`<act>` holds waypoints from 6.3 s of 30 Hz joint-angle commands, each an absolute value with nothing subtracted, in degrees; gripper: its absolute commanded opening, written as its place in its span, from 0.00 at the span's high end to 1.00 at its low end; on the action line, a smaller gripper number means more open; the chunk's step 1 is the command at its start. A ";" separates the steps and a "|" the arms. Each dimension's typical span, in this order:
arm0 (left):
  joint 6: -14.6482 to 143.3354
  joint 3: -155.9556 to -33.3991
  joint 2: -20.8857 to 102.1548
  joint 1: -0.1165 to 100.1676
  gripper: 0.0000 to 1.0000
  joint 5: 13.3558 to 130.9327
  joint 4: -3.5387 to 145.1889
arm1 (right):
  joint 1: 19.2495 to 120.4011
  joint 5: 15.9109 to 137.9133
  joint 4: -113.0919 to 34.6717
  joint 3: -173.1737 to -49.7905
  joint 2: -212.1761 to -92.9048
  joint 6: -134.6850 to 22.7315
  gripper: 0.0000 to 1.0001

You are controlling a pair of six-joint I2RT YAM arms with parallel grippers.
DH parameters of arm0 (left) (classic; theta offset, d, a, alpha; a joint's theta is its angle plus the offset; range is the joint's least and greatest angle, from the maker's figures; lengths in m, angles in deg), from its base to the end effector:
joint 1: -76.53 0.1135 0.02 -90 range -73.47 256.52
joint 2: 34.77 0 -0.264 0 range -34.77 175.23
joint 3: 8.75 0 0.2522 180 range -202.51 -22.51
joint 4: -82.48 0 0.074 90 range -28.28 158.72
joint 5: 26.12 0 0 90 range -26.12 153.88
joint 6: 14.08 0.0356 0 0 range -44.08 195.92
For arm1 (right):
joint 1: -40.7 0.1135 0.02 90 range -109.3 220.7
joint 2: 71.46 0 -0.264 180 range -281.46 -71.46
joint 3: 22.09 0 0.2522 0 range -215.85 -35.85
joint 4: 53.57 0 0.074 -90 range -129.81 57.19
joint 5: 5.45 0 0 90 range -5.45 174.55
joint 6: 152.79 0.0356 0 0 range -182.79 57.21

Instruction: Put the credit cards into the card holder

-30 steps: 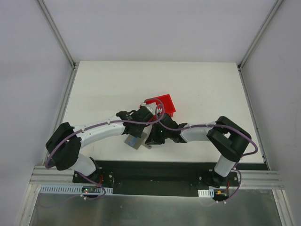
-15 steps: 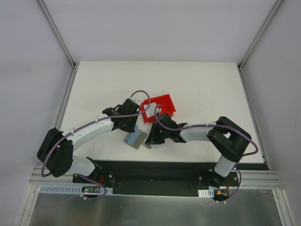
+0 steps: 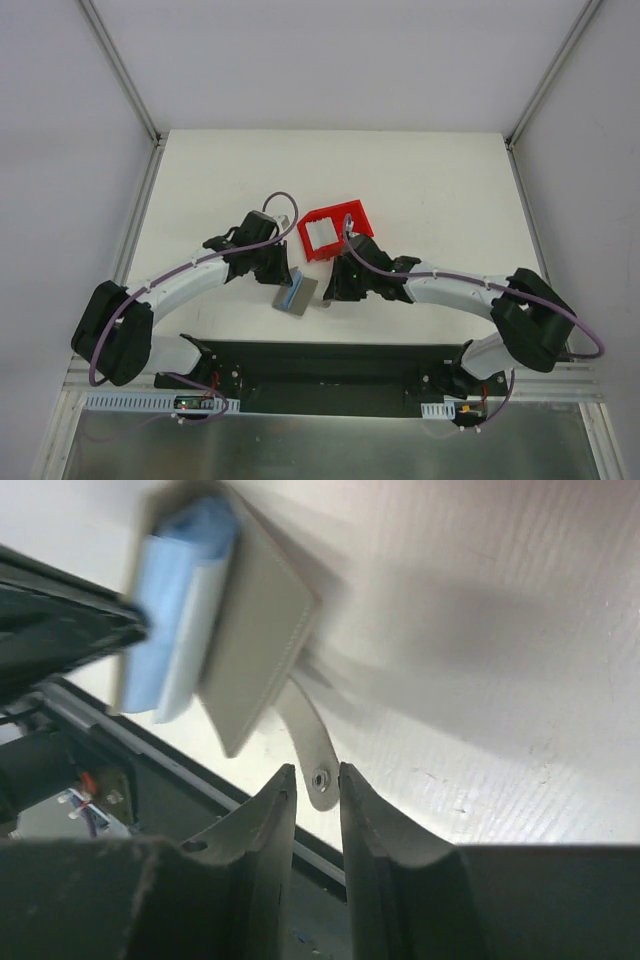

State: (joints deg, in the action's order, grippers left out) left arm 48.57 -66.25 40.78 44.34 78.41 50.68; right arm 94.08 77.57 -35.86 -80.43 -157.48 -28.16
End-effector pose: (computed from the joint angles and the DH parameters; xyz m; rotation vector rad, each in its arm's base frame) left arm 0.2185 -0.1481 0.2081 0.2268 2.5472 -0.7462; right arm 0.1766 0.2448 0.1819 -0.4757 2.4919 0.8340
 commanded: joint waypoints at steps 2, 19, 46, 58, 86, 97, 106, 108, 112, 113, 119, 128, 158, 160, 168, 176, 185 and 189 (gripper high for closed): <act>44.90 -63.38 38.71 44.53 1.00 79.18 48.95 | 94.05 80.42 -32.95 -86.38 -151.88 -31.24 0.73; 44.19 -61.97 36.33 44.53 1.00 78.21 49.91 | 98.53 76.73 -37.96 -97.81 -167.61 -28.16 0.87; 44.02 -62.32 32.12 44.71 1.00 77.68 49.91 | 98.88 76.99 -32.96 -99.65 -176.57 -29.30 0.89; 43.40 -57.58 29.04 46.82 1.00 75.40 49.91 | 98.62 84.20 -21.00 -98.96 -174.56 -32.82 0.89; 41.21 -51.16 22.80 49.28 0.73 66.08 48.15 | 97.21 81.39 -20.39 -99.57 -175.70 -35.54 0.89; 37.78 -44.93 25.79 49.28 0.96 77.85 60.62 | 95.81 88.68 -15.29 -95.27 -169.03 -36.69 0.89; 31.54 -44.21 29.65 44.62 0.97 79.09 68.46 | 95.10 90.61 -13.26 -95.87 -161.65 -37.74 0.89; 30.66 -44.48 29.30 44.18 0.96 78.13 68.46 | 95.37 91.14 -13.87 -96.49 -159.01 -37.65 0.87; 29.87 -44.75 27.55 44.09 0.96 76.81 68.02 | 96.33 91.06 -15.27 -98.25 -155.14 -38.09 0.86; 29.61 -44.66 27.11 44.09 0.95 76.54 67.93 | 96.77 90.27 -17.11 -98.42 -154.70 -38.01 0.85; 28.90 -44.66 26.49 44.01 0.95 76.72 67.93 | 99.41 83.08 -20.38 -102.46 -160.83 -37.13 0.84; 29.07 -44.13 25.26 44.01 0.88 76.45 67.84 | 100.20 81.38 -21.44 -100.37 -169.81 -33.35 0.85; 39.71 -41.49 22.71 46.46 1.00 84.80 72.23 | 96.42 80.60 -21.09 -94.91 -173.59 -35.99 0.88; 39.89 -41.23 22.62 46.64 1.00 85.85 72.85 | 96.42 80.69 -21.00 -94.82 -173.68 -36.07 0.88; 40.06 -39.04 21.92 47.70 1.00 86.56 73.29 | 95.63 80.60 -20.47 -95.35 -173.59 -36.95 0.88; 34.53 -32.27 23.40 47.70 1.00 84.63 85.94 | 94.75 79.55 -21.17 -96.76 -171.40 -40.11 0.87; 32.94 -32.08 23.41 47.70 1.00 81.99 87.62 | 91.24 75.94 -23.37 -99.39 -162.70 -43.01 0.69; 32.86 -33.49 22.54 47.70 1.00 82.25 86.04 | 89.66 75.94 -23.37 -101.23 -158.57 -45.12 0.64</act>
